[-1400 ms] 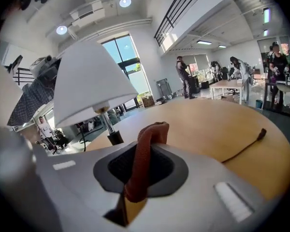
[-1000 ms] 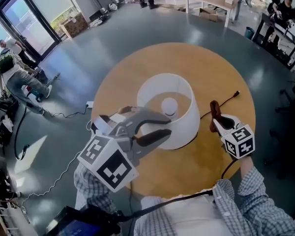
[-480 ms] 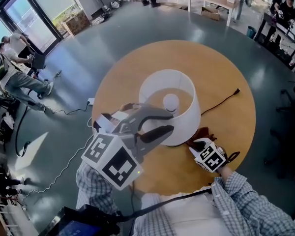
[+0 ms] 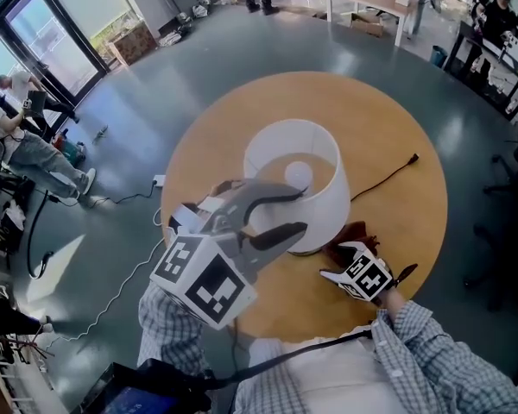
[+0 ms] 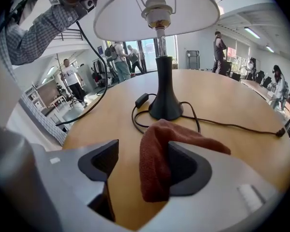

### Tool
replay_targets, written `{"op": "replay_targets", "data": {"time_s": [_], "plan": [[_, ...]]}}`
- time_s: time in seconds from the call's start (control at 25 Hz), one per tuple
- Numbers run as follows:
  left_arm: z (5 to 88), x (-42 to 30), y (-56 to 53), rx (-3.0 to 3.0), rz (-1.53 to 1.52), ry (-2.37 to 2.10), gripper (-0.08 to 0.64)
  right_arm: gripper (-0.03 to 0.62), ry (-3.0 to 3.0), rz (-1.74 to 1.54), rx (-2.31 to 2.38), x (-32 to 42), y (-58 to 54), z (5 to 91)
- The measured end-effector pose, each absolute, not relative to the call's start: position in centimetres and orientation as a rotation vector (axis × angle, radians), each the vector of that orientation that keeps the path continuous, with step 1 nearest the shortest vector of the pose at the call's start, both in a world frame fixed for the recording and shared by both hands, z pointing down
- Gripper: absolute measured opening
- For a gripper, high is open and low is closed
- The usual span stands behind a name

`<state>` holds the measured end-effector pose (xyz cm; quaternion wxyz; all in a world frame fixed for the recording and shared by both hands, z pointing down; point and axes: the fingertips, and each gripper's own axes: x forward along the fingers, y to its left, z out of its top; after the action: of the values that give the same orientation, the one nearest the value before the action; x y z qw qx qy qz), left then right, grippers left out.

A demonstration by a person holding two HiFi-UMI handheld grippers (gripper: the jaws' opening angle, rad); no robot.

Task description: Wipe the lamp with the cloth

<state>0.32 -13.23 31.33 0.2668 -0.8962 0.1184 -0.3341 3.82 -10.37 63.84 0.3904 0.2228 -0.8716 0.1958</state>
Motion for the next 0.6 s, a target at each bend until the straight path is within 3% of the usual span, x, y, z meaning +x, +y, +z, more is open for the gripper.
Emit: {"op": "replay_targets", "data": {"time_s": [0.12,0.28,0.6], "plan": [[31.3,1.2,-13.1,-2.427,-0.882,0.331,0.202,0.326,-2.227,0.506,0.582,4.5,-10.4,63.4],[30.5,0.5,-12.8,-2.461,-0.806,0.376,0.232,0.382,-2.225,0.495,0.604,4.4,-10.2,63.5],[30.0,0.8,-13.3,-2.493,-0.712,0.450,0.252,0.380,-2.268,0.505,0.661,5.5,-11.2,62.2]]}}
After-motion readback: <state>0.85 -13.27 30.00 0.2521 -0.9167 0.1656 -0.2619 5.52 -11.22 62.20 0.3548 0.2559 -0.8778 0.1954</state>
